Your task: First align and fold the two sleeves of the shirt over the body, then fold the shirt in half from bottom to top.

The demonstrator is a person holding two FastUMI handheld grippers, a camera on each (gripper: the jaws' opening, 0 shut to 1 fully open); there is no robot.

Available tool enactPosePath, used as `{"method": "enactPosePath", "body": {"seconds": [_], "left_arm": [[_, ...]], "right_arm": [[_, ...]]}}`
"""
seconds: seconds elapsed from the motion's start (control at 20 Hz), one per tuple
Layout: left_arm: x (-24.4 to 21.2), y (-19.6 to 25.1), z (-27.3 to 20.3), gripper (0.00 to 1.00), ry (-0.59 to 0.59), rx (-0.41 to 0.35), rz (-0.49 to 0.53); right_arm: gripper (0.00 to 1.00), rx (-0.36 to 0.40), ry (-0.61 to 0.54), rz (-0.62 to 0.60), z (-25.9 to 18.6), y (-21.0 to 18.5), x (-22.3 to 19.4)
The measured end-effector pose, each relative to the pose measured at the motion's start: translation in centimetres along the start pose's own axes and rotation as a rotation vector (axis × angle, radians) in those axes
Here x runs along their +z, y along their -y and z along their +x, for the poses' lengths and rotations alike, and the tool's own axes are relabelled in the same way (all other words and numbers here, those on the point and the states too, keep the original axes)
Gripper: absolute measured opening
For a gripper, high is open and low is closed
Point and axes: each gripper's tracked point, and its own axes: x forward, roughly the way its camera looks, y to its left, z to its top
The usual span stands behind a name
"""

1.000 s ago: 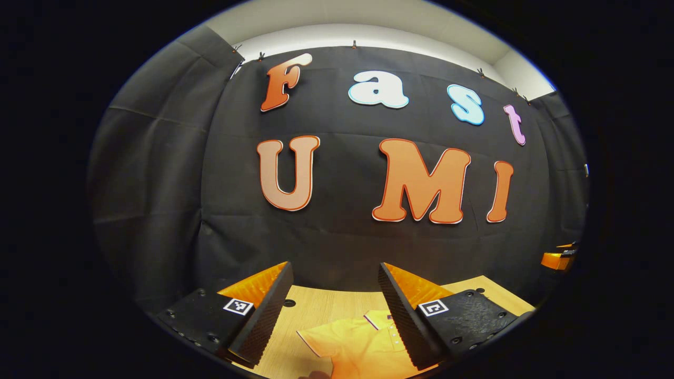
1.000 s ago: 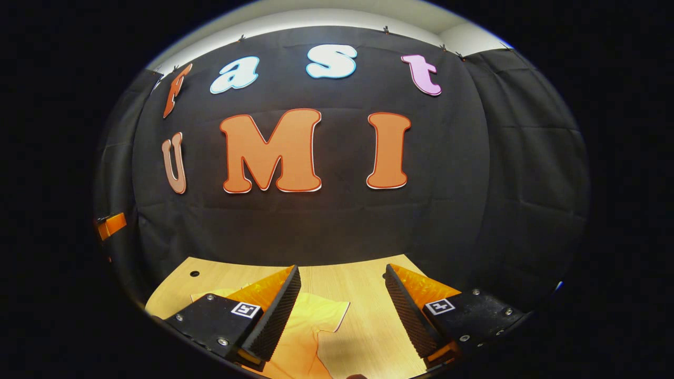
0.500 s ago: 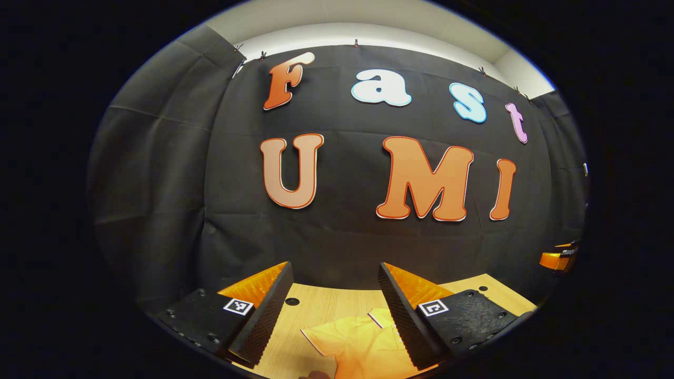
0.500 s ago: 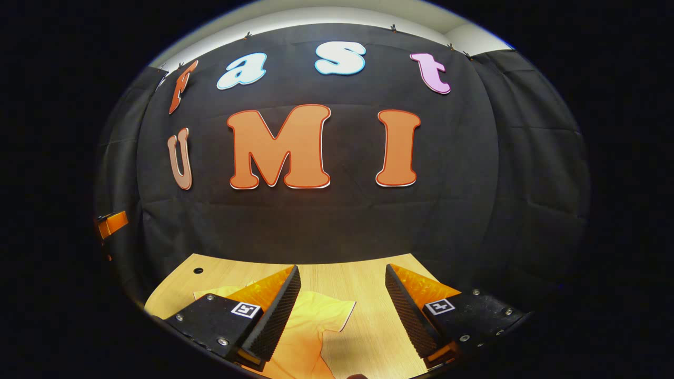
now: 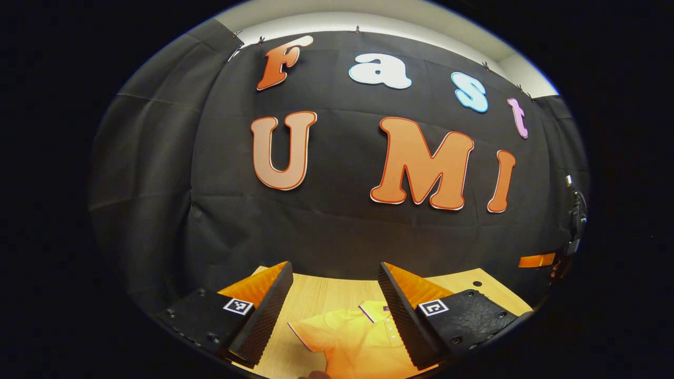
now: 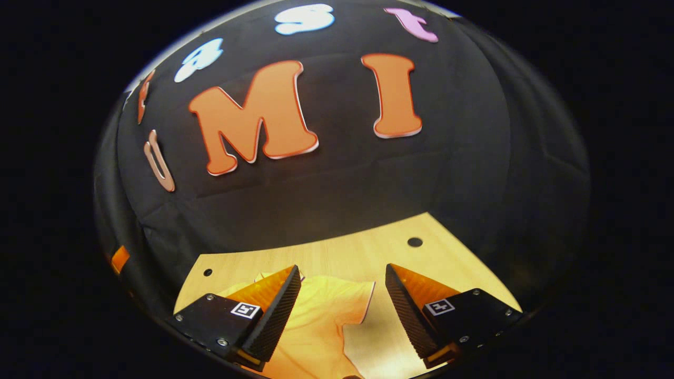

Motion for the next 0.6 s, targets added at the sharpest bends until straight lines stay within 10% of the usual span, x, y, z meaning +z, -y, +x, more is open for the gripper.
{"method": "enactPosePath", "body": {"seconds": [0.45, 0.6], "left_arm": [[-4.5, -4.3, 2.0, 0.98, -0.101, 0.067, -0.007], [-5.8, -5.5, 2.7, 0.98, -0.131, 0.094, -0.006]], "right_arm": [[0.99, -0.169, -0.671, 0.063, 14.0, 4.5, -17.8], [0.99, -0.204, -0.737, 0.051, 16.3, 4.9, -20.1]]}}
